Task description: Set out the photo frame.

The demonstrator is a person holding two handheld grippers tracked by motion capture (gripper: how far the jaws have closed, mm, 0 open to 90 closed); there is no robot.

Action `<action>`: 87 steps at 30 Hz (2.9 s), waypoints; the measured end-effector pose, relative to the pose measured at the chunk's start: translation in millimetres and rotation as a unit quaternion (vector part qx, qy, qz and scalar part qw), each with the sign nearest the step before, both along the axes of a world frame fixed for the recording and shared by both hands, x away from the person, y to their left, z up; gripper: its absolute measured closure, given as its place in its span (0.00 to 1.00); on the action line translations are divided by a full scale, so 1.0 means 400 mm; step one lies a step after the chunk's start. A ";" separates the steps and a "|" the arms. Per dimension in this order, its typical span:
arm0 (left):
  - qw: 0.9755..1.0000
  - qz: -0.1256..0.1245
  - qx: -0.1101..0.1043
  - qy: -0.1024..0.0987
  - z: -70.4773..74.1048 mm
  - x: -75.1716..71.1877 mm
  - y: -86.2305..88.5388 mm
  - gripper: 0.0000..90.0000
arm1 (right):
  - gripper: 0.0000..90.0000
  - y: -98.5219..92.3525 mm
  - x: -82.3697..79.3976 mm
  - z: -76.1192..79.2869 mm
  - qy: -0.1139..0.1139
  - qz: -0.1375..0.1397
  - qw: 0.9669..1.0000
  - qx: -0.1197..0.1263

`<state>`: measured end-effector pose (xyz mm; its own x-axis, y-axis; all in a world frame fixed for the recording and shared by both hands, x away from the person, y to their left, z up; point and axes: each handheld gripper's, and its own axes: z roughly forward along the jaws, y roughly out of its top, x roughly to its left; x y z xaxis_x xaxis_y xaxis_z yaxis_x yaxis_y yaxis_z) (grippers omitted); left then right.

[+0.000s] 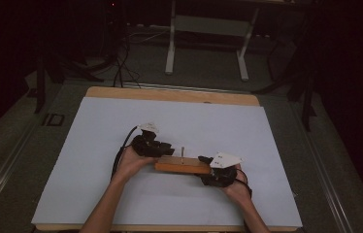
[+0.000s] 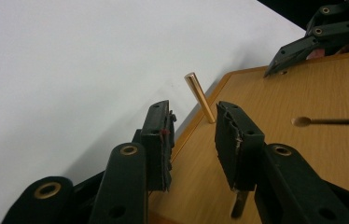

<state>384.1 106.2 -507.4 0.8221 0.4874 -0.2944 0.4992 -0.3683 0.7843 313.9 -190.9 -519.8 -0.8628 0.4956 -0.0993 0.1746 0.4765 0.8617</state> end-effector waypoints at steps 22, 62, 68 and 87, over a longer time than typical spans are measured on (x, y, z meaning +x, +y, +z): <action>0.995 0.064 0.018 -0.071 -0.009 -0.105 0.119 0.65 | 0.51 -0.004 0.004 0.001 0.005 0.002 1.000 0.004; 0.988 0.027 0.090 -0.121 -0.042 -0.138 0.029 0.50 | 0.53 -0.025 0.017 0.009 0.017 0.001 1.000 0.020; 0.987 0.033 0.092 -0.127 -0.045 -0.128 0.016 0.50 | 0.53 -0.030 0.019 0.010 0.016 0.000 1.000 0.022; 0.987 0.024 0.093 -0.131 -0.048 -0.113 -0.008 0.49 | 0.54 -0.043 0.038 -0.010 0.030 -0.012 0.999 0.015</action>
<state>339.0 102.8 -526.5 0.8327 0.5532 0.0241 0.3084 -0.4993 0.8097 328.9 -208.2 -523.8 -0.8545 0.5184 -0.0318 0.2379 0.4451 0.8633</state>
